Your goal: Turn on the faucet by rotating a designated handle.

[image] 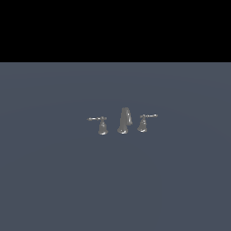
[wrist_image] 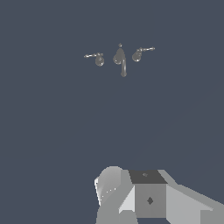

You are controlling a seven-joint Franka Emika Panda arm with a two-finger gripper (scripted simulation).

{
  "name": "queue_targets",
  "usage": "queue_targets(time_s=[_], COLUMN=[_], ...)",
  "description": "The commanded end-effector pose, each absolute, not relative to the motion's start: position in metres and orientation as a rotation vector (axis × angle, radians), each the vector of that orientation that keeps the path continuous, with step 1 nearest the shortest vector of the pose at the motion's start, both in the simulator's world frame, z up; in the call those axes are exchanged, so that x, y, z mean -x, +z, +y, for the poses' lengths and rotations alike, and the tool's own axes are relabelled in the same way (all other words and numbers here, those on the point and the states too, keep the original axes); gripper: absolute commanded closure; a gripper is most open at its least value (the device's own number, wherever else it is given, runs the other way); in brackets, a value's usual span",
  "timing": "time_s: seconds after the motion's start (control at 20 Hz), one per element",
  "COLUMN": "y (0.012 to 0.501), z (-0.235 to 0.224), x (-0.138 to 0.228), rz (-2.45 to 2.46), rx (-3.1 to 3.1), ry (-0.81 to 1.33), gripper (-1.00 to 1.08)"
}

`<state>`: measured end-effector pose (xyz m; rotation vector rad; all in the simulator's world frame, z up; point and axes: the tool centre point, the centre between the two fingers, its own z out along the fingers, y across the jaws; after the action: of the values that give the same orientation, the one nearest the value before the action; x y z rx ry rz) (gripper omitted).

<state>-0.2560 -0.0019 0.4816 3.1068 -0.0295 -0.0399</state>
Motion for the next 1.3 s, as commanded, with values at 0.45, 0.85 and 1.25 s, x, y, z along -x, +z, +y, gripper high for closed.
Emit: queue_targets(time_s=[0.45,0.85,1.25], y=[0.47,0.438,0.391], z=[0.007,0.028,0.057], x=[0.251,0.238,0.212], rz=[-0.096,-0.267,-0.522], rx=[-3.106,-3.099,-3.071], ry=[-0.039,-0.038,-0.035], gripper=[1.08,1.08,1.08])
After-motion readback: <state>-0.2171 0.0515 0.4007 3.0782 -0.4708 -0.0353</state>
